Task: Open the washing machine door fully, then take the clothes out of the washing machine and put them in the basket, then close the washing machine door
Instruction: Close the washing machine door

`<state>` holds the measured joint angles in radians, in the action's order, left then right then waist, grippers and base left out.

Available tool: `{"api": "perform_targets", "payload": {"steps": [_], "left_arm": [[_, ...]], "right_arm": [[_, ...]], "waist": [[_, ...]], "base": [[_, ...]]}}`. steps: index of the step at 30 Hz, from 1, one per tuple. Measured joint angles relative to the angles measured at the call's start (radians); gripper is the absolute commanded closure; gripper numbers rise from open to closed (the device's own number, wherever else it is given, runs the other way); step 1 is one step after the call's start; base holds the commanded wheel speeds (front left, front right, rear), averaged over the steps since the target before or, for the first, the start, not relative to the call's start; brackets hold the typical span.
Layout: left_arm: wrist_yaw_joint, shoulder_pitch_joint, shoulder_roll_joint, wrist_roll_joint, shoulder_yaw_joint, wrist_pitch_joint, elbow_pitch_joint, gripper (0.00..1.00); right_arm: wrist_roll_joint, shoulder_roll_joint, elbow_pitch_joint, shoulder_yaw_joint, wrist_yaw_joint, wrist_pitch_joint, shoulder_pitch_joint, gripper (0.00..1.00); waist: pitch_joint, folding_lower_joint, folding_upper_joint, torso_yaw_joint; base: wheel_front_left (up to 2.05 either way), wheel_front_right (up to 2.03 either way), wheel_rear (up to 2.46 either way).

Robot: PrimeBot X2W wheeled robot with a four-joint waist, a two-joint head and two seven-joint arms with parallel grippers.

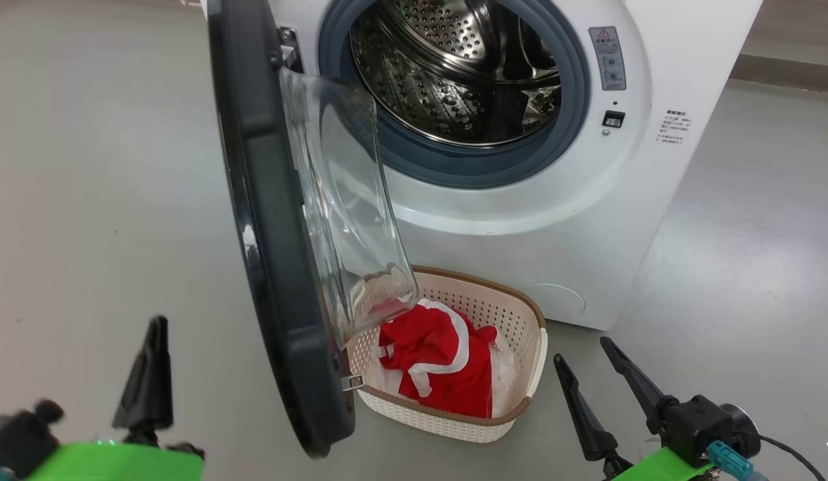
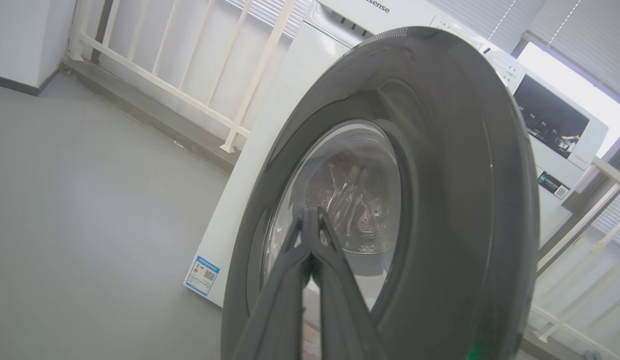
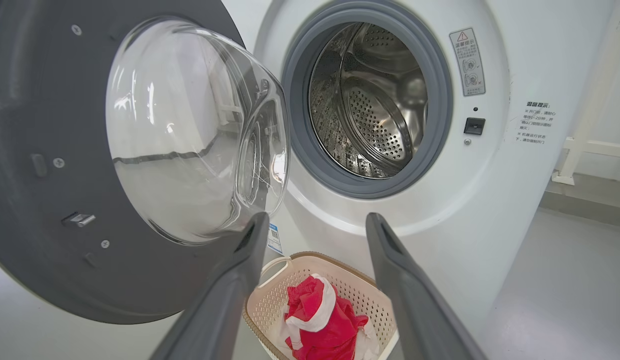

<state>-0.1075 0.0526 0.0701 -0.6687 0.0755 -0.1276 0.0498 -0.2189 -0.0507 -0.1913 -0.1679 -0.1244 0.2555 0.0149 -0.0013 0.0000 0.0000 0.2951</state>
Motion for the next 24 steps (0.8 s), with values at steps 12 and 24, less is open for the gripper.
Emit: {"api": "perform_targets", "payload": {"steps": [12,24], "left_arm": [[0.100,0.143,-0.029,-0.765,0.093,0.329,-0.084,1.00],[0.260,0.168,-0.029,-0.971,0.071,0.528,-0.197,1.00]], "right_arm": [[0.003,0.000,0.000,-0.005,0.000,0.000,-0.001,0.00],[0.003,0.000,0.000,-0.005,0.000,0.000,-0.004,0.00]], "waist": [[0.014,0.0000,0.0000,-0.017],[0.024,0.0000,0.0000,-0.041]], "base": [[0.00,0.00,0.00],[0.00,0.00,0.00]]}}
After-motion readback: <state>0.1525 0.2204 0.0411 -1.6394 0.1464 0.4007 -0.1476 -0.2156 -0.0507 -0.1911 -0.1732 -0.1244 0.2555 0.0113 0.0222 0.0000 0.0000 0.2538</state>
